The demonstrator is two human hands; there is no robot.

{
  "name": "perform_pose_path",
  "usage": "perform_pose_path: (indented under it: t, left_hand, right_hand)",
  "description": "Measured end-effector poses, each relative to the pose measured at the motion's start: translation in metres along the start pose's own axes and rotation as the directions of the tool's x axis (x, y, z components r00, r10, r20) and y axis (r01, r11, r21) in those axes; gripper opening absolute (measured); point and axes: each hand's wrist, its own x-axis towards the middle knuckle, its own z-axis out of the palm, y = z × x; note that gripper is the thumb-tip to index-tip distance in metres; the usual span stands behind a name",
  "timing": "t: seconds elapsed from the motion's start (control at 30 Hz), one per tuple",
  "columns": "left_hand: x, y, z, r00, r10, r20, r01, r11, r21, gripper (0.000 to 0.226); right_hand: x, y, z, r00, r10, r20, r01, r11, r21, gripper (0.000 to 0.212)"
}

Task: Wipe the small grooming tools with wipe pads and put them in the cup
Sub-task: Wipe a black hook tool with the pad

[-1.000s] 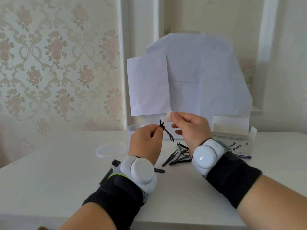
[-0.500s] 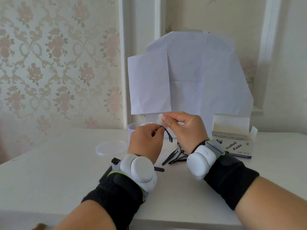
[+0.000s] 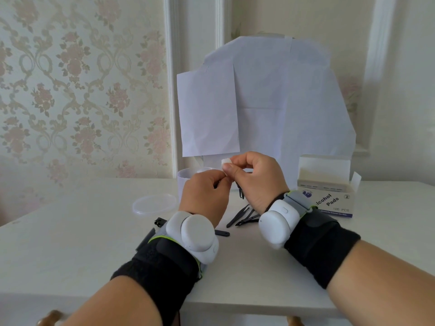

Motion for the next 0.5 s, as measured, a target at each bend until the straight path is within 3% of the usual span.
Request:
perform_pose_path:
  t: [0.37,0.5]
  left_hand:
    - [0.0018,-0.0005,-0.0012,0.998,-0.052,-0.04,0.053,0.998,0.024,0.035]
    - [0.0023,-0.0013,-0.0013,0.995,-0.093,-0.032,0.091,0.993,-0.072,0.024]
  right_hand:
    - [0.0004,0.0008,0.0001,0.996,-0.039,0.082,0.036,0.999,0.035,0.013]
    - [0.0013,-0.0002,-0.0018,0.998,-0.063,-0.002,0.063,0.995,0.083,0.011]
